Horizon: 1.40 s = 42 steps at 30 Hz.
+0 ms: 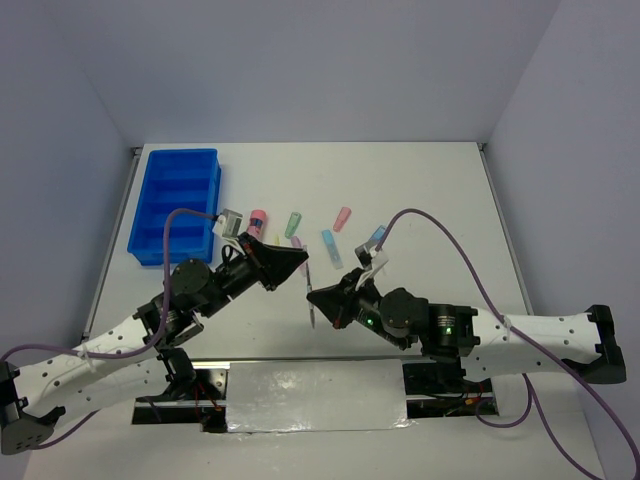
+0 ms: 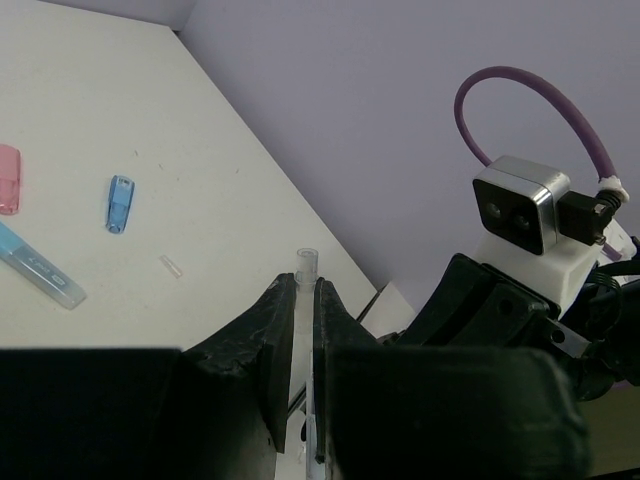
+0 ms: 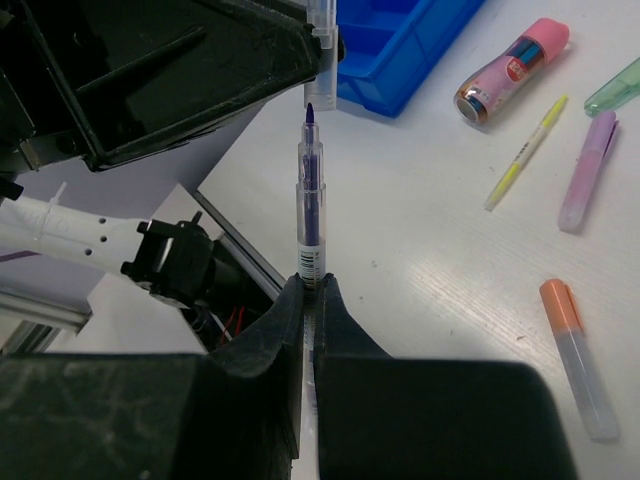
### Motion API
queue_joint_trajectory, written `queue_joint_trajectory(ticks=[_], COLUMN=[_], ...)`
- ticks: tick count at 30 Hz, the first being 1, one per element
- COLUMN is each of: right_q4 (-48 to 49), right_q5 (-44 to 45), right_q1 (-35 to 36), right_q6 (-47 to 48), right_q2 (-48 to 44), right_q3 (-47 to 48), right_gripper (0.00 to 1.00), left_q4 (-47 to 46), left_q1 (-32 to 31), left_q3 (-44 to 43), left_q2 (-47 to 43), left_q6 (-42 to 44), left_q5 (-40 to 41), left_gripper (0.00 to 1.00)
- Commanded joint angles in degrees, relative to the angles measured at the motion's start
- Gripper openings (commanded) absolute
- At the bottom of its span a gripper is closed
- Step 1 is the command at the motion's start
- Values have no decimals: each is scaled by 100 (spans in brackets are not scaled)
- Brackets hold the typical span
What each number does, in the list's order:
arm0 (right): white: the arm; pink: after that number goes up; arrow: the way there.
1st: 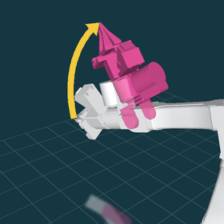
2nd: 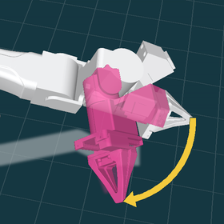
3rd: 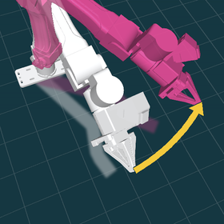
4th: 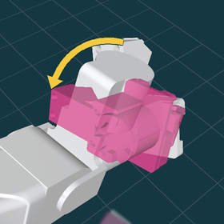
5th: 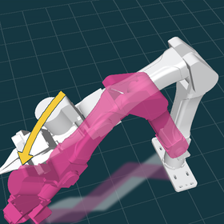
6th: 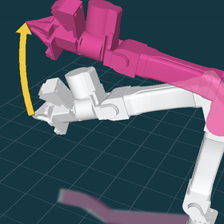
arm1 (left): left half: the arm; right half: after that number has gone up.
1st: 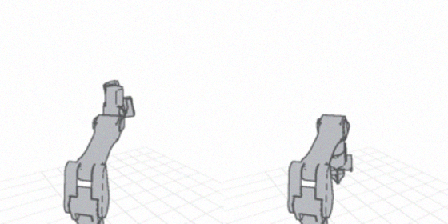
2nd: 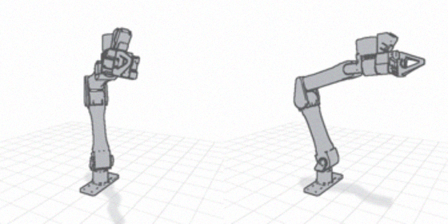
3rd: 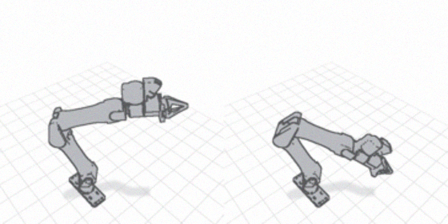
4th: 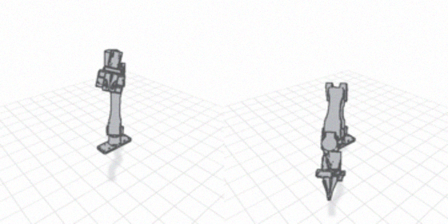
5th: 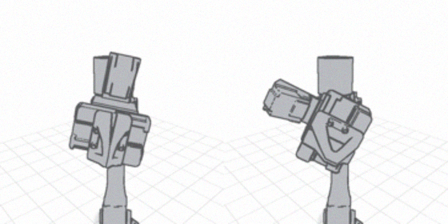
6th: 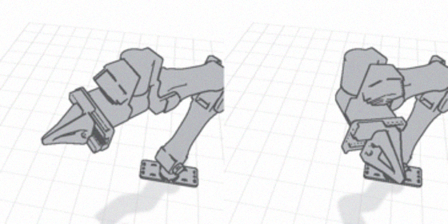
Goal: Sort the stationery into containers
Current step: Close the pen cap on the pen.
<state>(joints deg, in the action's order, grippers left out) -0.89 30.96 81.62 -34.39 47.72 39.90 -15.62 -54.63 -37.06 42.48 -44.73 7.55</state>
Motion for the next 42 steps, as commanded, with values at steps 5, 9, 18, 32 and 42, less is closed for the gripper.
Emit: queue_joint_trajectory(ticks=[5, 9, 18, 32, 42], right_q4=[1, -34, 62, -113, -438], right_q5=[332, 323, -28, 173, 393], right_q1=[47, 47, 47, 47, 46], right_q6=[108, 126, 143, 91, 126], right_q2=[-35, 35, 246, 404, 466], right_q3=[299, 352, 378, 527, 729], right_gripper=[0, 0, 0, 0, 0], left_q4=[-486, -530, -293, -187, -310], left_q1=[-12, -12, -12, -12, -12], left_q3=[67, 85, 6, 14, 50], left_q2=[-126, -135, -187, -249, -170], left_q6=[79, 61, 17, -1, -27], left_q5=[-157, -184, 264, 405, 282], left_gripper=[0, 0, 0, 0, 0])
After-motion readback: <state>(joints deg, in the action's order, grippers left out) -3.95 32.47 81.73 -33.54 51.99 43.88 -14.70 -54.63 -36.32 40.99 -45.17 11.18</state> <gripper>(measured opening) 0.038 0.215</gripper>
